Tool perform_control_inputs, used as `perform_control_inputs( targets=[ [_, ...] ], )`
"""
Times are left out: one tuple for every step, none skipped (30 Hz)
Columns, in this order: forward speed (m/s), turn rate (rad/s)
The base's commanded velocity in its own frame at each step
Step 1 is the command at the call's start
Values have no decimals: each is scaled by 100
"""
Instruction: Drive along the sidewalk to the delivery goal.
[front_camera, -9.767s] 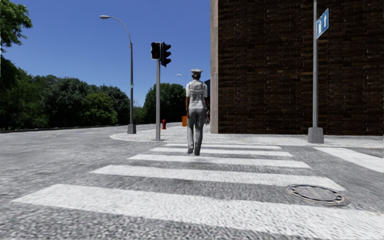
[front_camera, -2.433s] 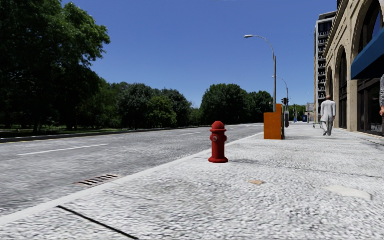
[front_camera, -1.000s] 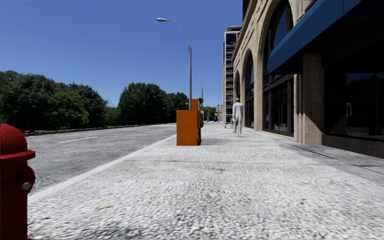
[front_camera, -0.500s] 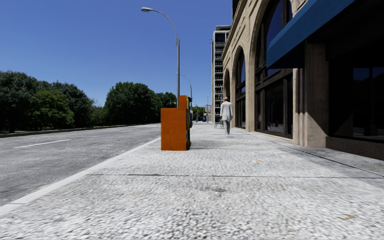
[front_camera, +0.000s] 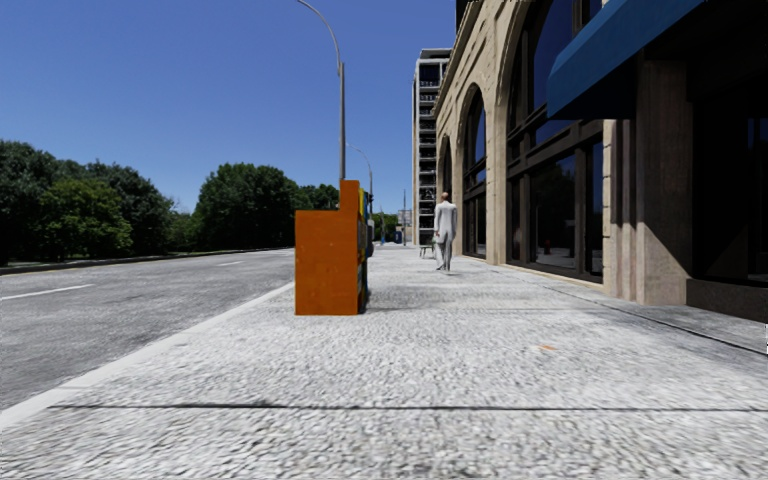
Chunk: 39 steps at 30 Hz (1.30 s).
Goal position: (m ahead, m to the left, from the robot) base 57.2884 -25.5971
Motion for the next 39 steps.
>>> perform_control_inputs(
  targets=[
    [182, 0],
    [182, 0],
    [182, 0],
    [182, 0],
    [182, 0],
    [182, 0],
    [182, 0],
    [182, 0],
    [182, 0],
    [182, 0],
    [182, 0],
    [182, 0],
    [182, 0],
    [182, 0],
    [182, 0],
    [182, 0],
    [182, 0],
    [182, 0],
    [182, 0],
    [182, 0],
    [182, 0],
    [182, 0],
    [182, 0],
    [182, 0],
    [182, 0],
    [184, 0],
    [187, 0],
    [192, 0],
    [196, 0],
    [196, 0],
    [198, 0],
    [199, 0],
    [199, 0],
    [199, 0],
    [199, 0],
    [199, 0],
    [199, 0],
    [199, 0],
    [199, 0]
  ],
)
